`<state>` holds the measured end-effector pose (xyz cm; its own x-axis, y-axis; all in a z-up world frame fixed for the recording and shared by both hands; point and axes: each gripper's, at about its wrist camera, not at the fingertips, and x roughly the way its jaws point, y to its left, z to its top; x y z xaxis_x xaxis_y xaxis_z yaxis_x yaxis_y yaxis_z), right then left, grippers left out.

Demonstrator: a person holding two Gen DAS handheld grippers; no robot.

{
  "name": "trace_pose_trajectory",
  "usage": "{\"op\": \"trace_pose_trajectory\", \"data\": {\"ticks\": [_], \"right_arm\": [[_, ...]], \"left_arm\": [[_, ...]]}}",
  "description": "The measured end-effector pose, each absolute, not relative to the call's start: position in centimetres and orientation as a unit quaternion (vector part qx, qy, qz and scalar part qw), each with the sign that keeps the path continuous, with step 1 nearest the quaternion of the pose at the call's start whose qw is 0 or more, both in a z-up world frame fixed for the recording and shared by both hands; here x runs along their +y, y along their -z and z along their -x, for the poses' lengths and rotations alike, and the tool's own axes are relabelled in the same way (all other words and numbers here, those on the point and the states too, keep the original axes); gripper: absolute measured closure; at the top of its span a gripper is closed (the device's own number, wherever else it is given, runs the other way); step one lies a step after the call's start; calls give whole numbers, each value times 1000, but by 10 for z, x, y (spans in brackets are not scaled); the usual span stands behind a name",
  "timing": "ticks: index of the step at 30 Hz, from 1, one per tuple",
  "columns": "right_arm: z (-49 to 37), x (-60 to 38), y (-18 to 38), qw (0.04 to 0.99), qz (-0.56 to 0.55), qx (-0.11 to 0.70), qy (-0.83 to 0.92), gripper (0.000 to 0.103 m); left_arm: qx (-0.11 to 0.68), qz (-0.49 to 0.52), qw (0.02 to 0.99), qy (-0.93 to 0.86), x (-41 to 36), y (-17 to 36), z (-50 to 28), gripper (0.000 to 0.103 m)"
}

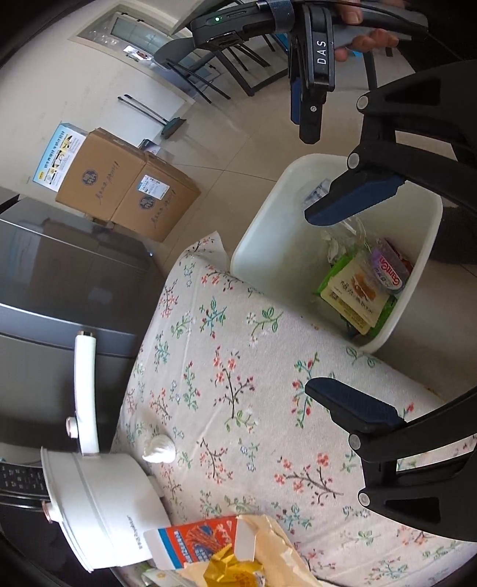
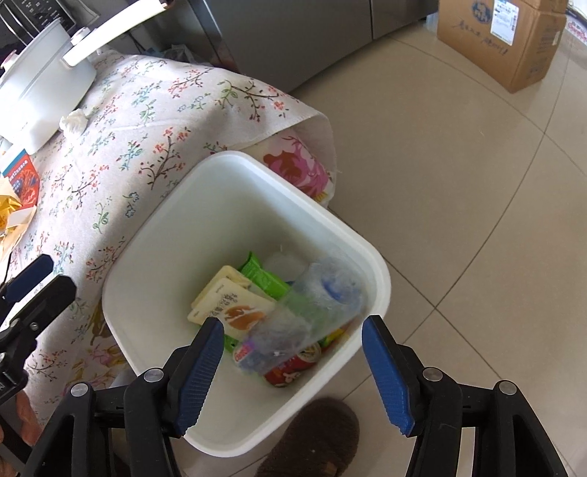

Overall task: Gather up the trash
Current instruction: 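Lower the plastic bottle into the bin and open the left tool, then move both open tools back to the yellow wrapper on the cardboard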

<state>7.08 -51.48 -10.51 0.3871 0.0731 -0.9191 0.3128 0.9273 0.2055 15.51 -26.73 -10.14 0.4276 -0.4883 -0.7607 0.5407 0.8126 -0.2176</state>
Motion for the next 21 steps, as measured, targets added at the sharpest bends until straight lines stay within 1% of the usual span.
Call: {"op": "trace_pose_trajectory", "data": {"ticks": [9,13,21], "right_arm": [[-90,-485,87,827,-159,537,52,33],[-103,-464,81,830,-149,535,41,32],[-130,-411,72,837,-112,535,15,30]], "left_arm": [[433,-31,866,248,-194,76,-163,16],[437,-23,873,216,-155,71,-170,15],[444,-41,881,155,-84,67,-183,15]]}}
